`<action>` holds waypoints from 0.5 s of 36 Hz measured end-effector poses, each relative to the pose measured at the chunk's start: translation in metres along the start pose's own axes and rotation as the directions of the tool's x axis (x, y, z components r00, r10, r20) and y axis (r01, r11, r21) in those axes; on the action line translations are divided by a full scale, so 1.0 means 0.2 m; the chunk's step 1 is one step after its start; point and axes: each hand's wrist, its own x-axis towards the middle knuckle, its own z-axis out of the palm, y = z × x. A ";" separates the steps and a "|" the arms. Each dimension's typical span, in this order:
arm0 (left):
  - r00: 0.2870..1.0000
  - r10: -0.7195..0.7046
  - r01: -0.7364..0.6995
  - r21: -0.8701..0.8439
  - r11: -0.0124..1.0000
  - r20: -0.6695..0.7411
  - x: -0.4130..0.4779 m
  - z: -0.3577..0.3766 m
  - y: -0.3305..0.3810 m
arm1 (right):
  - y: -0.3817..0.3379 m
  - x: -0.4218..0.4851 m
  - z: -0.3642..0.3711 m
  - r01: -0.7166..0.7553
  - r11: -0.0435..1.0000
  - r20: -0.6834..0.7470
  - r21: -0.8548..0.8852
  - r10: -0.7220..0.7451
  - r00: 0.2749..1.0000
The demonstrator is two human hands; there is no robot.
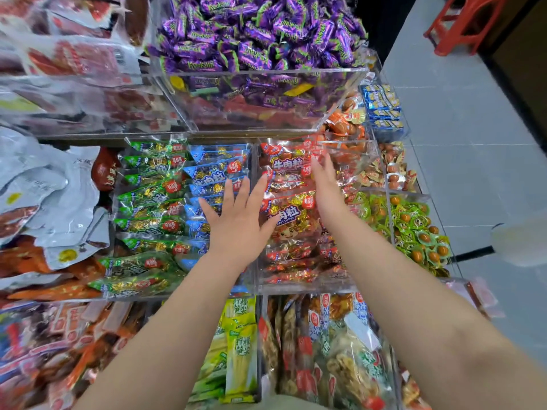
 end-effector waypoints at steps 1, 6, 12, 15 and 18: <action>1.000 -0.002 0.002 -0.012 1.000 0.003 0.00 0.01 0.00 | 0.00 0.01 0.01 0.022 0.999 0.014 -0.023 -0.022 1.000; 1.000 -0.017 0.017 -0.019 1.000 -0.013 0.02 0.03 -0.01 | 0.03 0.07 -0.02 0.048 0.977 0.097 -0.209 -0.028 0.995; 0.998 -0.055 0.056 0.014 0.998 -0.018 0.03 0.04 0.01 | 0.02 0.09 -0.08 0.044 0.979 0.180 -0.201 -0.007 0.984; 0.998 -0.053 0.053 0.001 0.999 -0.015 0.02 0.02 0.01 | 0.04 0.04 -0.09 0.031 0.992 0.010 -0.120 -0.030 1.000; 0.999 -0.041 0.042 -0.088 0.995 0.008 -0.02 -0.01 0.00 | 0.07 -0.06 -0.13 0.017 0.998 -0.085 -0.062 -0.022 0.996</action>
